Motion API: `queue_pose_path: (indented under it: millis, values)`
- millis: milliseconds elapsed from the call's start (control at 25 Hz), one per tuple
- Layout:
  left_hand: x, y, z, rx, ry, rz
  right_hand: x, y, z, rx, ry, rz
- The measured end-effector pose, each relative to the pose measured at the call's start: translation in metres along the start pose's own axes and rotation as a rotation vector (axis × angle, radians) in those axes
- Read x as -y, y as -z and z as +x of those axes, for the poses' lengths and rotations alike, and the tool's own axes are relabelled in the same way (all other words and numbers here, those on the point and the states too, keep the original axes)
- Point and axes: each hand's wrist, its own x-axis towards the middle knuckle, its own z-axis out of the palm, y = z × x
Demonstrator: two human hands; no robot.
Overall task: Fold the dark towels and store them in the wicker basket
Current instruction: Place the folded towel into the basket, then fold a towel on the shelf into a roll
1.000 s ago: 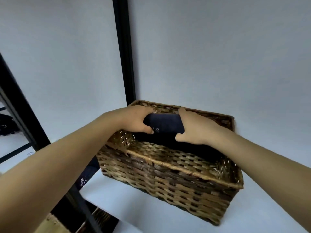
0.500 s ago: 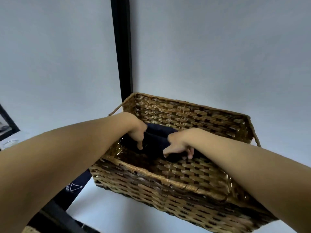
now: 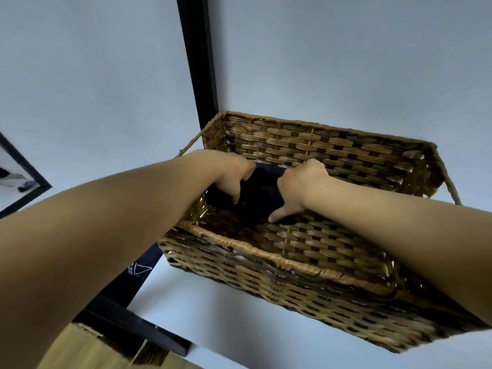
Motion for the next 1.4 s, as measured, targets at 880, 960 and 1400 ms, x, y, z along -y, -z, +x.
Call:
queue_pose_path:
  millis: [880,960,1400]
  values:
    - [0.004,-0.003,0.002,-0.013,-0.042,-0.076,-0.012,-0.008,0.011,-0.166,0.310,0.474]
    - [0.005,0.003,-0.002,-0.050,-0.006,-0.040,-0.024,-0.001,-0.002,-0.156,0.261,0.472]
    - [-0.050,0.082,-0.050,-0.962,-0.008,0.086,-0.115,0.022,-0.124,-0.597,-0.235,0.576]
